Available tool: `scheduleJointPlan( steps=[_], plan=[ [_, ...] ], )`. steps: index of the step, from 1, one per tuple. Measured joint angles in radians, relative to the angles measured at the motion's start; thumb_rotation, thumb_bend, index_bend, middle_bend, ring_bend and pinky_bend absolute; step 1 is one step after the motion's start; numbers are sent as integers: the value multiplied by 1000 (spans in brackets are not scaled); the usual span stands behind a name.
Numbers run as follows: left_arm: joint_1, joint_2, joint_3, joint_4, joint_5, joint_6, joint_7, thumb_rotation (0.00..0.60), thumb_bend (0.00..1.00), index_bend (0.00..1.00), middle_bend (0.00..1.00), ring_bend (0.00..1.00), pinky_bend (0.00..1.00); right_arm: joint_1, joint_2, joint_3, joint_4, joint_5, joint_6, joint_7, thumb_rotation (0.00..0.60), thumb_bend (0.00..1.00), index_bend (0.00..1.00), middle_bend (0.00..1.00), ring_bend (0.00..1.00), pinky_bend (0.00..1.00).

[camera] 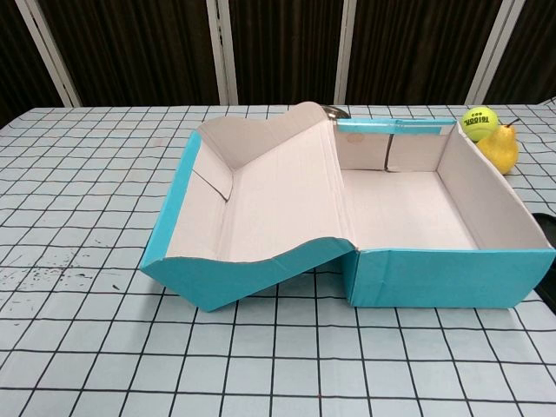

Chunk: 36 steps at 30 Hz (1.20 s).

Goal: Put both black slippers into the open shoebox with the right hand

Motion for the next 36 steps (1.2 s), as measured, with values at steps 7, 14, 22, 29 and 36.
scheduleJointPlan(
  steps=[7,14,22,29,36],
  plan=[
    [2,1,3,-3,2,1,1,600,335,0,0,0,68,0,1,-3,-1,0,-4,-1,600,200,111,96,47,0],
    [-1,-1,3,-7,7,-2,7,600,334,0,0,0,68,3,3,-5,-2,3,-13,4,600,200,110,96,47,0],
    [-9,-2,9,-7,10,-21,8,600,335,0,0,0,68,15,14,-12,-13,8,-55,23,600,200,111,96,47,0],
    [-17,-3,2,-4,-8,-36,6,600,334,0,0,0,68,100,80,11,-71,68,-212,1,600,199,100,96,47,0],
    [-26,-6,-7,11,-37,-60,-6,600,335,0,0,0,68,249,161,58,-150,268,-462,-101,600,200,93,96,45,0]
  ],
)
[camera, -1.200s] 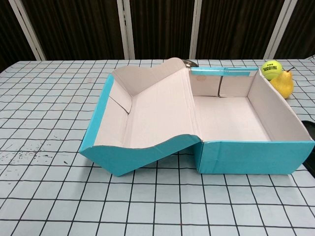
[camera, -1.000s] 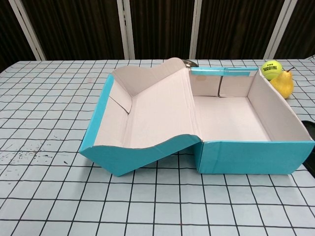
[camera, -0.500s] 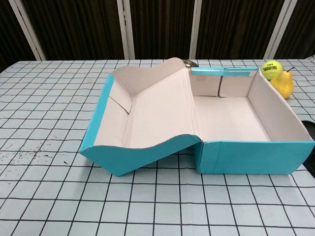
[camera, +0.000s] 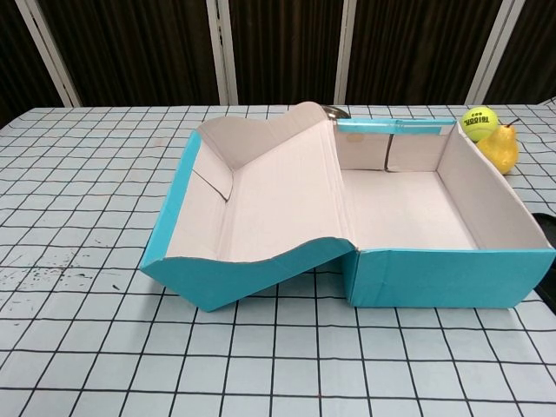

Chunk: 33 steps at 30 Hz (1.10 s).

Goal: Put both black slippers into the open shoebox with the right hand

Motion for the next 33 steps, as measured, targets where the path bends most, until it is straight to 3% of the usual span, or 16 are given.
scheduleJointPlan(
  steps=[8,17,25,33],
  plan=[
    [-2,1,-11,23,-37,-17,-25,600,335,0,0,0,68,211,3,33,19,306,-183,-219,600,199,78,95,42,0],
    [-14,-5,-27,48,-94,-60,-33,600,335,0,0,0,68,383,-46,10,81,546,-233,-418,600,200,57,94,37,0],
    [-34,-21,-49,68,-178,-132,-19,600,334,0,0,0,68,448,-19,-60,57,639,-268,-463,600,201,56,94,34,0],
    [-33,-29,-60,75,-194,-124,-4,600,334,0,0,0,68,495,0,-111,31,680,-269,-485,600,200,56,94,34,0]
  ],
)
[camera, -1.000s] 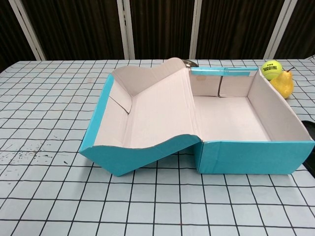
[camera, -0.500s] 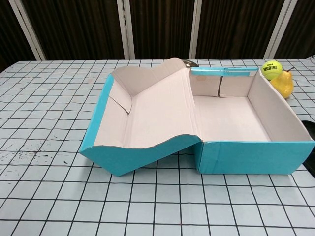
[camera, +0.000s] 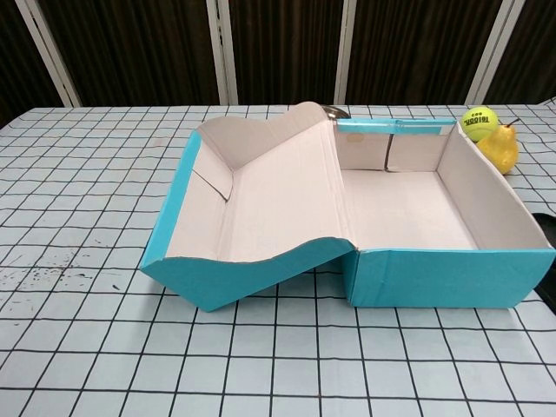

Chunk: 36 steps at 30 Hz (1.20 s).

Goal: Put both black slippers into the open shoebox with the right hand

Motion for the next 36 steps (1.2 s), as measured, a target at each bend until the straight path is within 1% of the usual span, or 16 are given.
scheduleJointPlan(
  steps=[5,13,16,23,31,33,36],
  plan=[
    [-1,-13,-10,13,-10,7,9,600,335,0,0,0,68,21,-8,-11,14,0,-9,11,600,199,56,94,34,0],
    [-18,-32,-18,24,-27,-18,39,600,334,0,0,0,68,55,-27,-23,77,15,-63,53,600,200,56,94,34,0],
    [-23,-36,-19,23,-27,-22,53,600,334,0,0,0,68,62,-49,-29,111,19,-87,72,600,199,56,93,34,0],
    [-30,-40,-20,22,-24,-31,58,600,334,0,0,0,68,82,-108,-62,191,30,-145,115,600,200,56,91,34,0],
    [-37,-48,-23,28,-40,-45,77,600,335,0,0,0,68,98,-143,-72,257,25,-201,185,600,200,56,91,34,0],
    [-37,-49,-24,28,-43,-46,81,600,335,0,0,0,68,102,-155,-76,281,17,-215,204,600,200,75,101,34,0],
    [-37,-50,-25,29,-47,-47,83,600,335,0,0,0,68,106,-168,-81,306,-1,-219,217,600,200,157,179,39,0]
  ],
)
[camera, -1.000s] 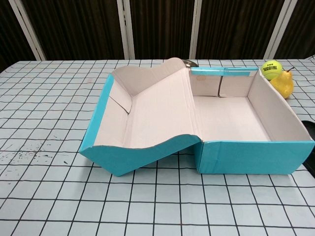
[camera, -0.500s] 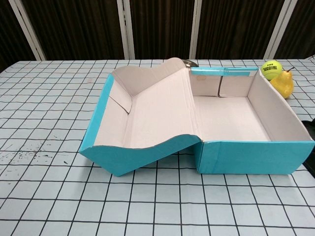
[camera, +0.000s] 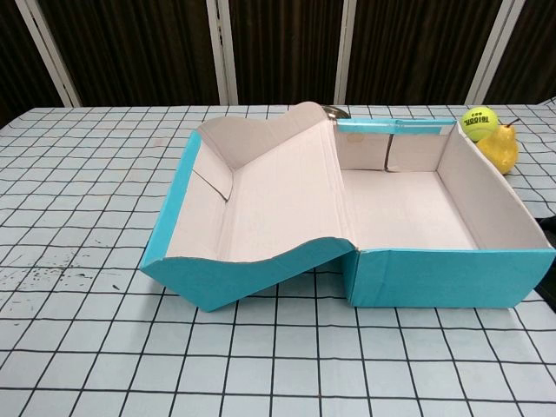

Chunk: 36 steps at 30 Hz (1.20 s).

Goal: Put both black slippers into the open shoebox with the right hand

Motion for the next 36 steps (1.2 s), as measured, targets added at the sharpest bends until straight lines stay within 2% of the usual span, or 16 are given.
scheduleJointPlan(
  steps=[7,9,11,14,19,28,36],
  plan=[
    [-3,-2,1,-1,2,-6,4,600,334,0,0,0,70,1,6,-17,-2,-43,14,38,600,203,333,403,144,0],
    [-2,-1,1,-1,3,-6,2,600,335,0,0,0,70,2,11,-20,-8,-52,16,47,600,245,396,474,191,0],
    [-2,-1,1,-1,4,-5,1,600,335,0,0,0,70,0,14,-20,-12,-62,21,57,600,341,470,551,243,0],
    [-1,0,2,-2,5,-5,-1,600,334,0,0,0,70,-4,17,-19,-19,-79,27,80,600,438,538,606,287,0],
    [1,2,2,-4,7,-3,-5,600,335,0,0,0,71,-11,34,-20,-32,-103,32,108,600,511,585,636,311,0],
    [1,3,2,3,8,-7,-18,600,335,0,0,0,70,-19,109,-12,-95,-133,65,150,600,512,590,636,312,0],
    [1,3,0,9,4,-13,-26,600,334,0,0,0,70,-17,235,2,-169,-132,106,169,600,512,590,636,312,0]
  ],
)
